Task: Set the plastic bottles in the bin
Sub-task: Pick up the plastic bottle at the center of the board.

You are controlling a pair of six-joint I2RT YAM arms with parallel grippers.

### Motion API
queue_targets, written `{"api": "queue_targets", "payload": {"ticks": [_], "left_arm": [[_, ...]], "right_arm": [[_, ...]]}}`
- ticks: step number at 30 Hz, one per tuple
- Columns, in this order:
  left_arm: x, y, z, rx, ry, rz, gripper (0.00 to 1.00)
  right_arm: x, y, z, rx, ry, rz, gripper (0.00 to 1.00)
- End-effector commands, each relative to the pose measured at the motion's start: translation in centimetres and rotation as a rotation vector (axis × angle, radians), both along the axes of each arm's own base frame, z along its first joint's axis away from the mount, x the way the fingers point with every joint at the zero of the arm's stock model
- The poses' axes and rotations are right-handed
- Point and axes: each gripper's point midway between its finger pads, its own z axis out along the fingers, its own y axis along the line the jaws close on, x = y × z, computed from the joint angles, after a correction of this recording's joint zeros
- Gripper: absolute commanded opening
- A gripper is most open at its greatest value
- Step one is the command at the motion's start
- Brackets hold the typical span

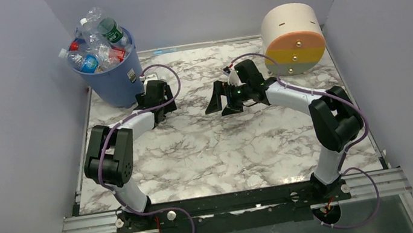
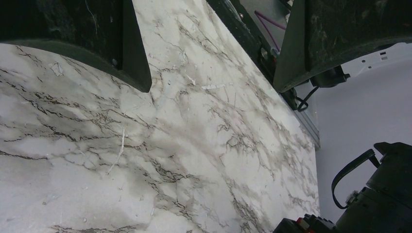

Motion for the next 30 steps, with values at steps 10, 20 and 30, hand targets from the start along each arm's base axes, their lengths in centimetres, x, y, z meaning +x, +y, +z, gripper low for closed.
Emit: {"api": "queue_targets", "payload": {"ticks": [10,20,30], "left_arm": [[-0.1,-1.4,2.1,-0.080,-0.070,-0.005,0.71],[-2.4,-7.2,3.8,-0.212,-0.083,-0.138,0.70],[-4.5,-9.3,5.6,-0.308,-0.075,-0.223,0.70]], "right_arm": [[0.4,0.4,2.6,0.055,-0.053,0.020,1.00],[0.1,0.1,3.3,0.054,-0.068,0.013,1.00],[0.2,-0.3,4.6,0.043,-0.104,-0.002,1.00]]}}
